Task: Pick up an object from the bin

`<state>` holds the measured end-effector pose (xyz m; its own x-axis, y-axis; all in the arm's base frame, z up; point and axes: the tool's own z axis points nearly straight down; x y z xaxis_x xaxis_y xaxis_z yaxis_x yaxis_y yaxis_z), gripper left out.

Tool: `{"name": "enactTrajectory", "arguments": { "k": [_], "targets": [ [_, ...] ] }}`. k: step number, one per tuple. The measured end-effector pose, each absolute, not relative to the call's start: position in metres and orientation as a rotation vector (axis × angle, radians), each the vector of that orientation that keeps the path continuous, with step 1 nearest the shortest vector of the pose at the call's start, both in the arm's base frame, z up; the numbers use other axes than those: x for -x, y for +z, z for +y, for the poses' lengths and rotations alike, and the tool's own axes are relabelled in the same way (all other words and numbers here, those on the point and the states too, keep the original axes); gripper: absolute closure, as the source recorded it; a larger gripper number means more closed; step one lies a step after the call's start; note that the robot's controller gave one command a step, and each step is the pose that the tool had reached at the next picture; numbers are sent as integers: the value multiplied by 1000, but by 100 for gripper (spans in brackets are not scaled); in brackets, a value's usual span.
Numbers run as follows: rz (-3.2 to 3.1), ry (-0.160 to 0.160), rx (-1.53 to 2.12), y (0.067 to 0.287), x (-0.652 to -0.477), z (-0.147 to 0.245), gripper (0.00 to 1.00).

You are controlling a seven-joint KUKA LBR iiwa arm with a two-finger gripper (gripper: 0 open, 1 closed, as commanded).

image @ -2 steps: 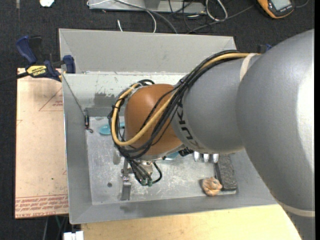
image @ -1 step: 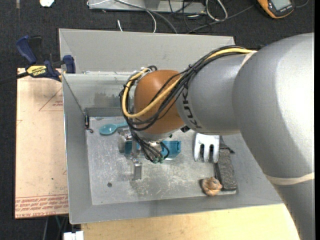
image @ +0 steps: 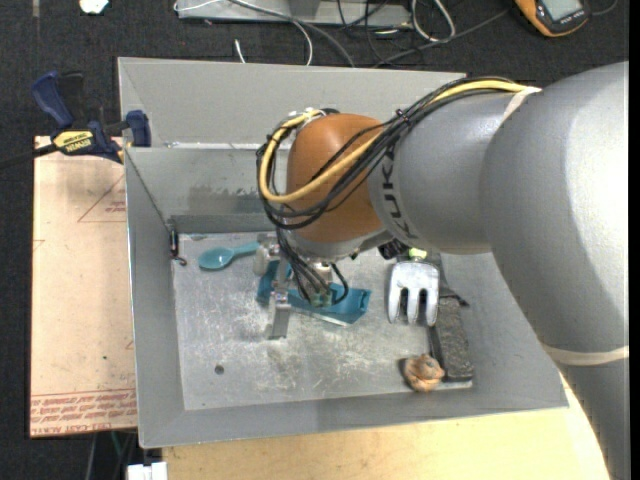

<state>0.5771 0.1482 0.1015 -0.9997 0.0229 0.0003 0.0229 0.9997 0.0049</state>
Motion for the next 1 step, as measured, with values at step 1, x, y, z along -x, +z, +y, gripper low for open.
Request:
{"name": "enactTrajectory", "arguments": {
  "k": [1],
  "targets": [
    [-3146, -16, -235, 105, -590, 111, 0]
  ]
}}
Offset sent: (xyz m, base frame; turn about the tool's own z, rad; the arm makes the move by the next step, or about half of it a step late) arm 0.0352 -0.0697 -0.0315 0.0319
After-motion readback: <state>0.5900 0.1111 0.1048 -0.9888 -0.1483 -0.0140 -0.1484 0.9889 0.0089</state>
